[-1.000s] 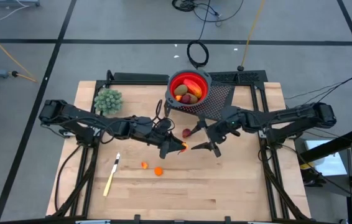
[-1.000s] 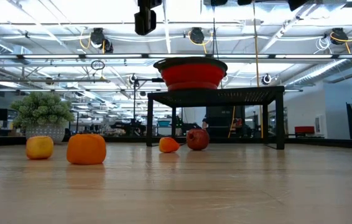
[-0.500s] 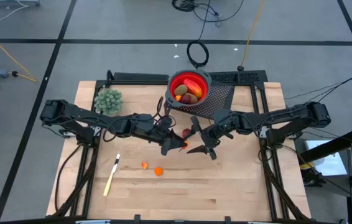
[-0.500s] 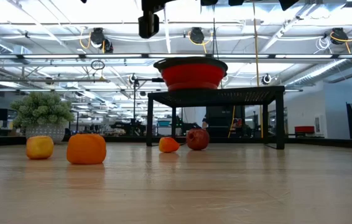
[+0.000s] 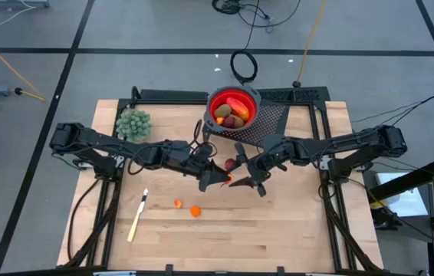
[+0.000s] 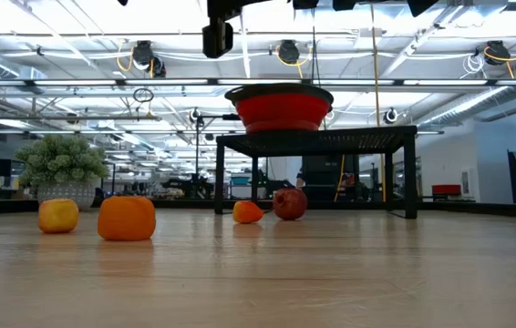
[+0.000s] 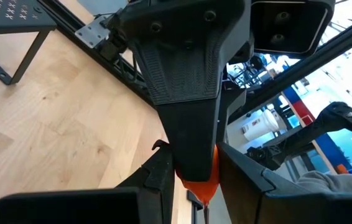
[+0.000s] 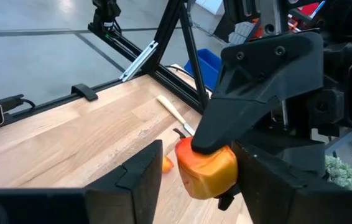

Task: Pick & Place Fruit
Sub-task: Put the pear into the red strainer bowl on the shelf

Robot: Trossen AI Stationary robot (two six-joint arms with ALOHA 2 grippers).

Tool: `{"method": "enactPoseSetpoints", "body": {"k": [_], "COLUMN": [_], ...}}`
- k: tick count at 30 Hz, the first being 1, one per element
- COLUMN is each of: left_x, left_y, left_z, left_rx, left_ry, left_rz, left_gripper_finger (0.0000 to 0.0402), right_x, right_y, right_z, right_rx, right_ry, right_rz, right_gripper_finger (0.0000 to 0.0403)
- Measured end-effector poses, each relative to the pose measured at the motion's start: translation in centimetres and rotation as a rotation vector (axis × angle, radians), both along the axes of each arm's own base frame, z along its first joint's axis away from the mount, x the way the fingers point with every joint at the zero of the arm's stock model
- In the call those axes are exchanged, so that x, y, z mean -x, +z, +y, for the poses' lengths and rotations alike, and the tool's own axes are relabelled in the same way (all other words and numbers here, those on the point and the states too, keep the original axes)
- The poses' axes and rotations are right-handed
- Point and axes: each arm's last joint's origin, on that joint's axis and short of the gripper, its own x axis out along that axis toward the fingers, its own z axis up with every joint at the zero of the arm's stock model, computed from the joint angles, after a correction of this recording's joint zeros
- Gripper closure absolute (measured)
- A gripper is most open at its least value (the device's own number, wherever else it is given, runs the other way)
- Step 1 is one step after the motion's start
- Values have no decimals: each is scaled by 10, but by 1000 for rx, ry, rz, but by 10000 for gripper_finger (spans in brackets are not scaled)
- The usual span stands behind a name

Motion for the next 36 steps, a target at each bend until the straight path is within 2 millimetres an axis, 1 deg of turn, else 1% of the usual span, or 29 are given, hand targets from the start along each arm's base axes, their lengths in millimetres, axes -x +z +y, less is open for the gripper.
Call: {"method": "enactPoseSetpoints", "body": {"k": [13,19,22,25,31,36], "left_x": [0,0,0,-1,-1,-2], "left_y": [0,0,0,0,1,1], "left_z": [3,4,4,6,9,18], "left_rx": [1,1,0,-10,-37,-89], "left_ry": [4,8,13,46,79,91], "left_rz": [2,2,3,-6,-21,-26], "left_gripper_finger": [300,299,292,267,190,133], "right_x": [0,0,0,0,0,1], "right_y": [0,0,0,-1,-3,-5], "right_z": [0,0,-1,-1,-2,-2], "right_rx": [3,3,3,7,13,7], "right_ry": [-5,-6,-8,-27,-46,-52], "right_rz": [-3,0,1,9,33,54], "right_gripper_finger": [278,287,288,288,289,289]}}
